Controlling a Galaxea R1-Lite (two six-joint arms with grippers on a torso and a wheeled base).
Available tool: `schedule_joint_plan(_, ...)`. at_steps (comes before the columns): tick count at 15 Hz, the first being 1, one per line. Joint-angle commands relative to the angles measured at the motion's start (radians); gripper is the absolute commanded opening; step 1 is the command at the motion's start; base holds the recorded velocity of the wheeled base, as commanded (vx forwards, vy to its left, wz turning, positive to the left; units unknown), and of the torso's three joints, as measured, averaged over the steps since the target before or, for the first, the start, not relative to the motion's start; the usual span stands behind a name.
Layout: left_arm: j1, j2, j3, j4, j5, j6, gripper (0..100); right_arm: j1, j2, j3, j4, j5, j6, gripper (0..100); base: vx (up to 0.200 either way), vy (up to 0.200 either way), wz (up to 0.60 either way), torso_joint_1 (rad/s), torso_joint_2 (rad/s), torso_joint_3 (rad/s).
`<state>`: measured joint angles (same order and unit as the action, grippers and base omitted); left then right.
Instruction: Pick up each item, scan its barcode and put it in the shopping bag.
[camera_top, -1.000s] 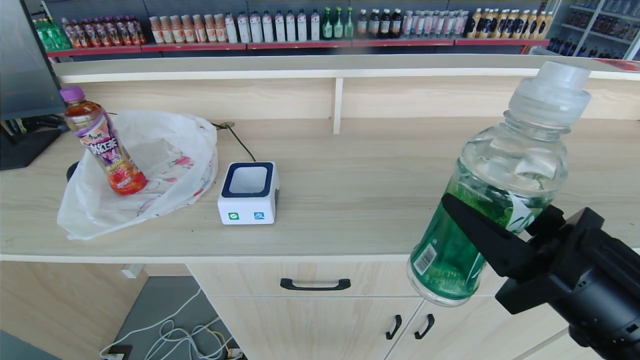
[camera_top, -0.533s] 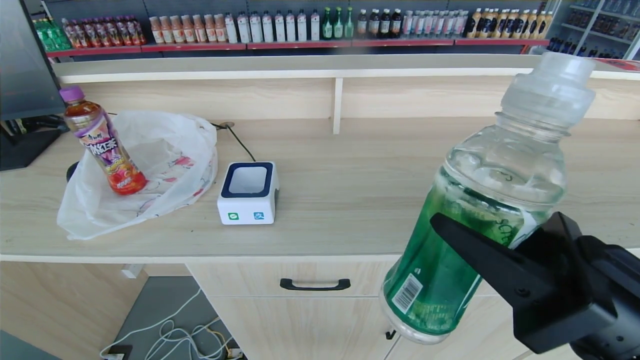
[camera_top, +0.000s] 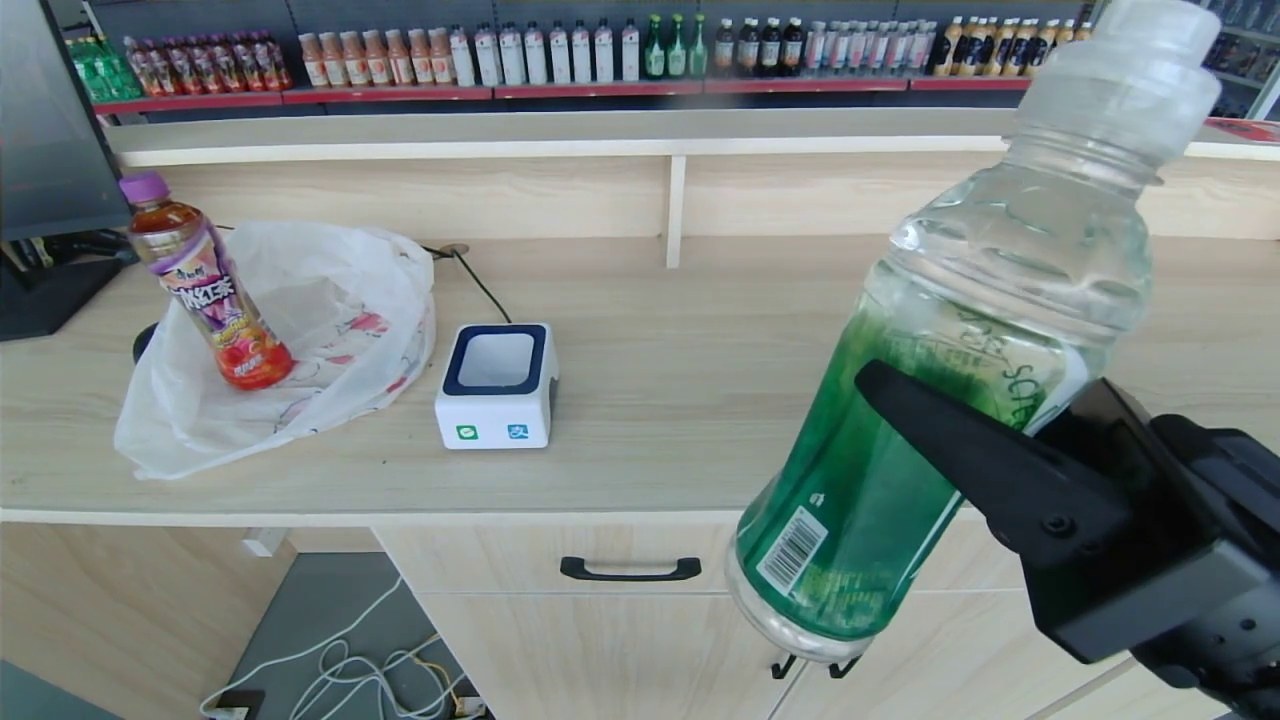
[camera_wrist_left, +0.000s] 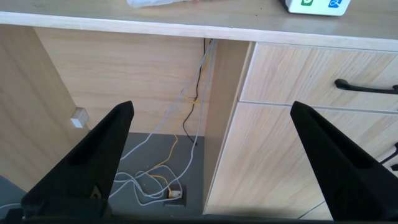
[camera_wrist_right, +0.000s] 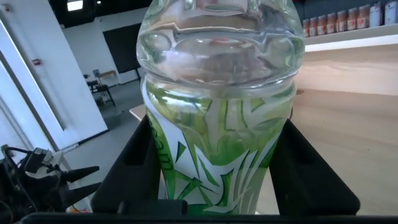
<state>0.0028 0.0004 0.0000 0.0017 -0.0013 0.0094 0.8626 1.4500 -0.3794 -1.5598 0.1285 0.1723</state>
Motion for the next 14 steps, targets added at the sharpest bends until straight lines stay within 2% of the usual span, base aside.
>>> schedule_joint_plan(1, 0.000, 0.000, 0.000, 0.000, 0.000, 0.000, 100, 0.001, 0.007, -0.013, 0.000, 0.000, -0.001, 0, 0.000, 0.000, 0.00, 0.000, 0.00, 0.000)
schedule_joint_plan(14, 0.000, 0.000, 0.000, 0.000, 0.000, 0.000, 100, 0.007, -0.046, -0.058, -0.005, -0.001, 0.081, 0, 0.000, 0.000, 0.00, 0.000, 0.00, 0.000)
